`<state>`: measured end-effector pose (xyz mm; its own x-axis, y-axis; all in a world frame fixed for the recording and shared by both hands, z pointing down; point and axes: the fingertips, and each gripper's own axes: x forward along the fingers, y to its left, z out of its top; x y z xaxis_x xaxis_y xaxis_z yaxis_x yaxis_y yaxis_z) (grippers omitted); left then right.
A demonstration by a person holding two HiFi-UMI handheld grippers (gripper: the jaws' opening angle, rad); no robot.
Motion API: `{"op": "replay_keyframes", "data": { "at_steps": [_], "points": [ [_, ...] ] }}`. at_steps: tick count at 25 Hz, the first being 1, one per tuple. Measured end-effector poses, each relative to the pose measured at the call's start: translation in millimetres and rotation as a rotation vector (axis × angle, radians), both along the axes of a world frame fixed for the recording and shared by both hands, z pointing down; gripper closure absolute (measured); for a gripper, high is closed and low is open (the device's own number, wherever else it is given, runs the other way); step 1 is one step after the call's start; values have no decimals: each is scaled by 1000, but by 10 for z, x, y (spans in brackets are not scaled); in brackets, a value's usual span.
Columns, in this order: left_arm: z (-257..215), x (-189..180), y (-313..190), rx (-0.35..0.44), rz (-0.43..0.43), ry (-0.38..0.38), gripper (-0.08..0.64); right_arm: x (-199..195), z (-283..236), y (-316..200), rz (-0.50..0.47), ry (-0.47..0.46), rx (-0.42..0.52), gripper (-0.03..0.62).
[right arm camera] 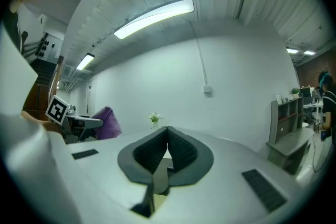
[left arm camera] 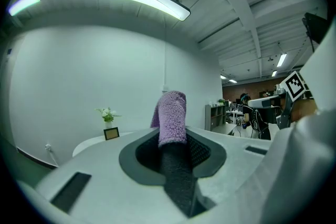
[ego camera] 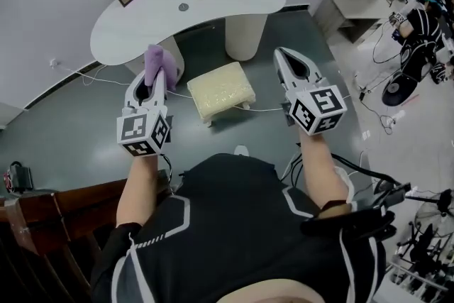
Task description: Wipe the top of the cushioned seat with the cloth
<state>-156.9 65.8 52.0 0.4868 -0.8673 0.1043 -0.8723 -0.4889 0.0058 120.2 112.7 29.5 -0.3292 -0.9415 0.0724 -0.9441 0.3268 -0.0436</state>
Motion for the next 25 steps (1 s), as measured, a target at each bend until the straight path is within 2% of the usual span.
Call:
{"op": "replay_keyframes", "data": {
  "at_steps": [4,8,11,15,19,25],
  "points": [
    [68,249,-184,-4,-6,-35,483,265,86,-202,-11,-21,-15,586],
    [276,253,-414,-41,-22,-63,483,243,257,-455,-46,14,-51,586],
    [456,165,-622,-76,-25,-83,483,119,351,-674,-72,13,-66,586],
    [741,34,-1061,-103,-7,-86,483,-39,425,-1133,-54,6,-77,586],
    [1106,-271,-1456,-119,-2,-106,483,-321,464,-1543,-37,-6,-61,586],
    [1762,-588,-1870,-225,10,-149,483,-657,765,-2027,-25,34,-126,585]
  ]
}}
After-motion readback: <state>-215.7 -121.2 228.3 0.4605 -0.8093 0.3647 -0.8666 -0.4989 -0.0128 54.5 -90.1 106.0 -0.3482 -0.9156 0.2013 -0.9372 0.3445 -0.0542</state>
